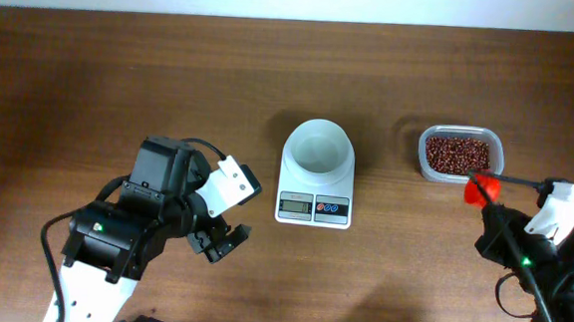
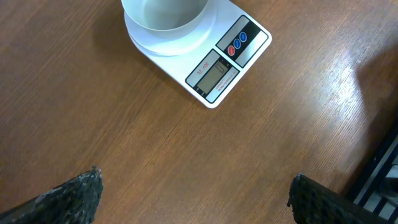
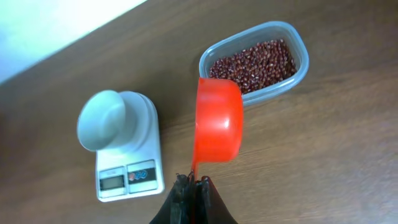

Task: Scoop and weigh 50g on scale
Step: 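Move the held scoop with the right gripper over the bean tub, then dip the scoop into the red beans with the right gripper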

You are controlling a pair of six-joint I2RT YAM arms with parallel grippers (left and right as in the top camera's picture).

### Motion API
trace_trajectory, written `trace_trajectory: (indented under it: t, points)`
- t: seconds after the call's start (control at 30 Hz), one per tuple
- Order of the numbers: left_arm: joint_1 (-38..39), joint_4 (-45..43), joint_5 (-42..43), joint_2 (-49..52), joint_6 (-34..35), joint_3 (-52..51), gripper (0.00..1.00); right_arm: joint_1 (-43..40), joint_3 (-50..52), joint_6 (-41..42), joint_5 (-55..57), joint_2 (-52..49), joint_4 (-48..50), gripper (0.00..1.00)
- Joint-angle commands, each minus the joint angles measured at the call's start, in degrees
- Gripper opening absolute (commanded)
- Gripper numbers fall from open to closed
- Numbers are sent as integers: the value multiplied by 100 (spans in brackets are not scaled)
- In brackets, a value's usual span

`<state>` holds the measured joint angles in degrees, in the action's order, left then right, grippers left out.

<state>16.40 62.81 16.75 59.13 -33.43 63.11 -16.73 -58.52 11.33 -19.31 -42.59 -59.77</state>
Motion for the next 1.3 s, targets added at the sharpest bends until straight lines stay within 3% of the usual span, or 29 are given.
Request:
trace_trajectory:
  t: [0.0,0.13,0.33,0.4,0.57,0.83,1.27]
  points:
    - [-33,-13,105,4,-87,35,99,22,-13,-789,72,4,83,4]
    - [-33,-13,105,4,-87,35,99,24,-15,-1185,72,-229,348,4]
    - [-33,-13,103,4,-87,35,99,24,-289,-1373,72,-1394,640,4]
    - [-33,-13,105,4,-90,35,99,26,-935,-1397,175,-2358,337,4]
    - [-33,-13,105,4,-87,35,99,144,-2085,-1635,568,-3528,-129,4]
    - [-33,-13,105,4,-90,35,99,855,-2090,-1735,2004,-4610,170,4]
    - [-33,-13,105,4,-87,35,99,848,-2081,-1862,2140,-5980,579,4]
